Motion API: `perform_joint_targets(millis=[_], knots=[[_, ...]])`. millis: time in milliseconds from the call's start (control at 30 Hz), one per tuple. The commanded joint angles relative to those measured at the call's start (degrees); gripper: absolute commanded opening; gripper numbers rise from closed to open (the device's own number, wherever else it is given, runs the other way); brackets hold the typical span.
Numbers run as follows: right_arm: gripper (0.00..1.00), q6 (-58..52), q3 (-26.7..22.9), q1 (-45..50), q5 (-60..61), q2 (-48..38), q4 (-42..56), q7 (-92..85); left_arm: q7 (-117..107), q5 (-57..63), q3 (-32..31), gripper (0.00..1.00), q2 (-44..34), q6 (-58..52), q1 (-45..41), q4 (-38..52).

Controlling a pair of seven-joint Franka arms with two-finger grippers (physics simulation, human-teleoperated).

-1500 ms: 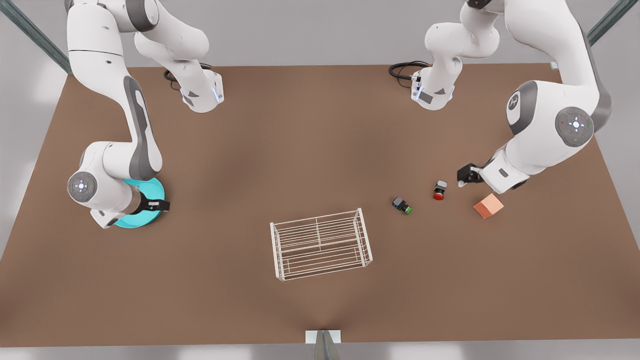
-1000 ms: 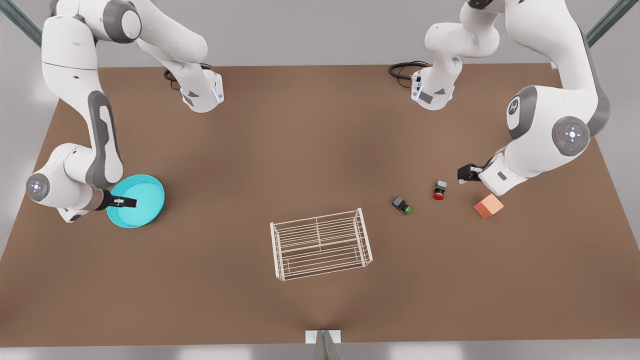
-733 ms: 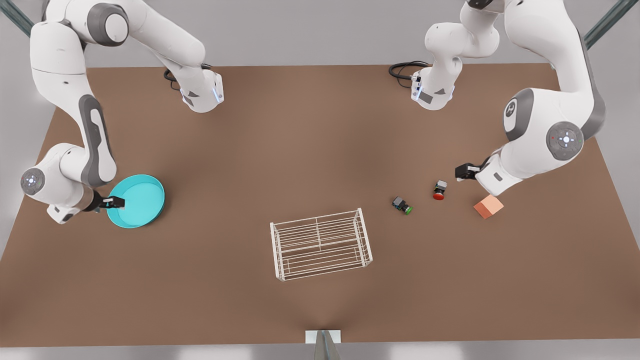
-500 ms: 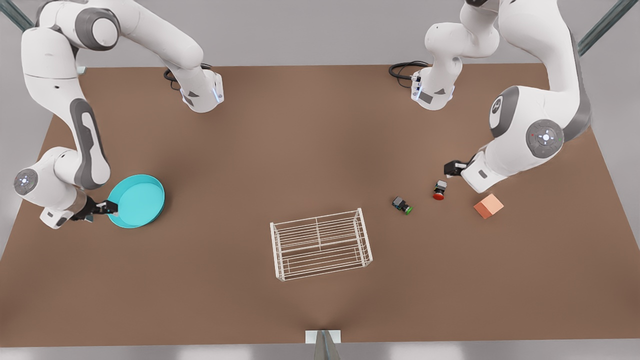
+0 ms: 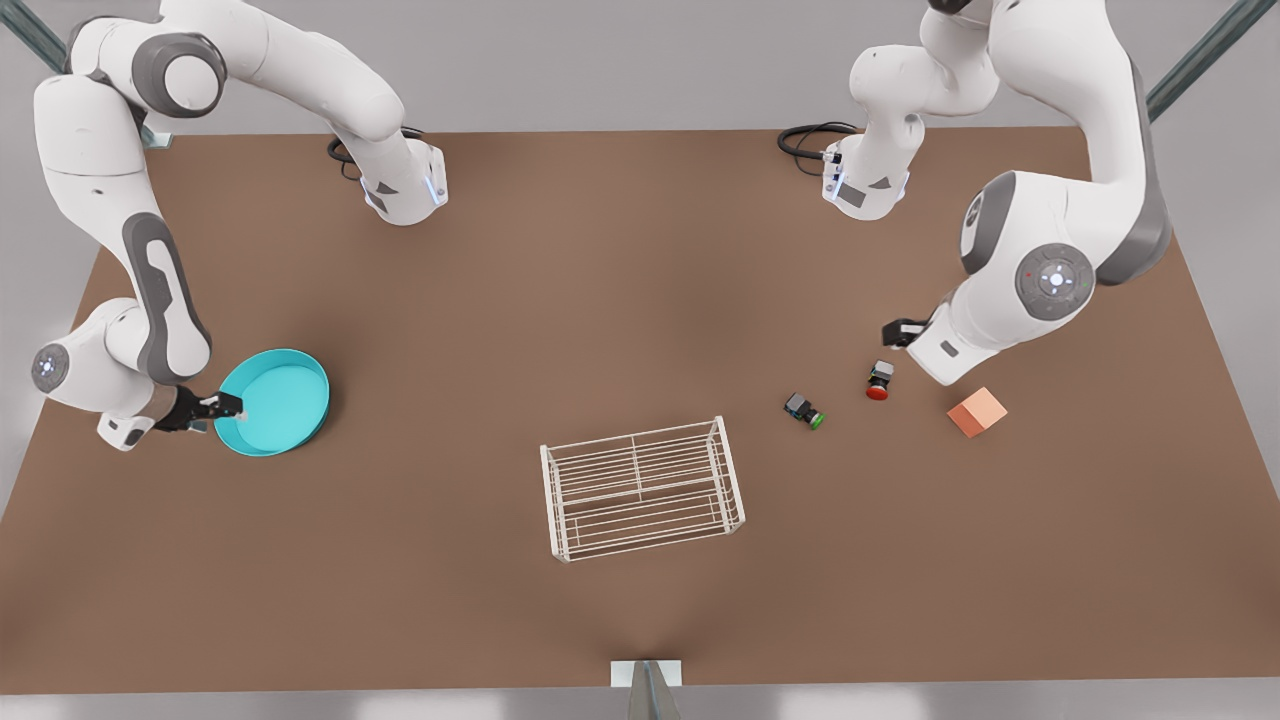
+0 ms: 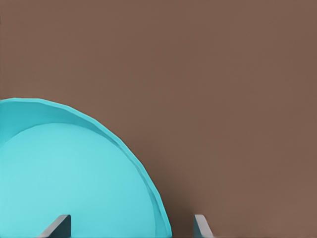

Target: Place the plate on the shelf with right arm and place the red button switch in the plate with left arm

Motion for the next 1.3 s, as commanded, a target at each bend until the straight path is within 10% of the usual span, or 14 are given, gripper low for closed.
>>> perform_joint_targets(millis=[0,1267], knots=[[0.91,-2.5,-0.1,0.0,0.9,0.1,0.1,-5.5,-0.7,0.7,0.3,1.00,0.0,-0.2,0.4,0.9],[0.18,-20.3,-2.3,-2.1,5.5,8.7,12.3,-5.5,-1.1,5.8,1.0,1.00,0.8,1.8,1.0,1.6]])
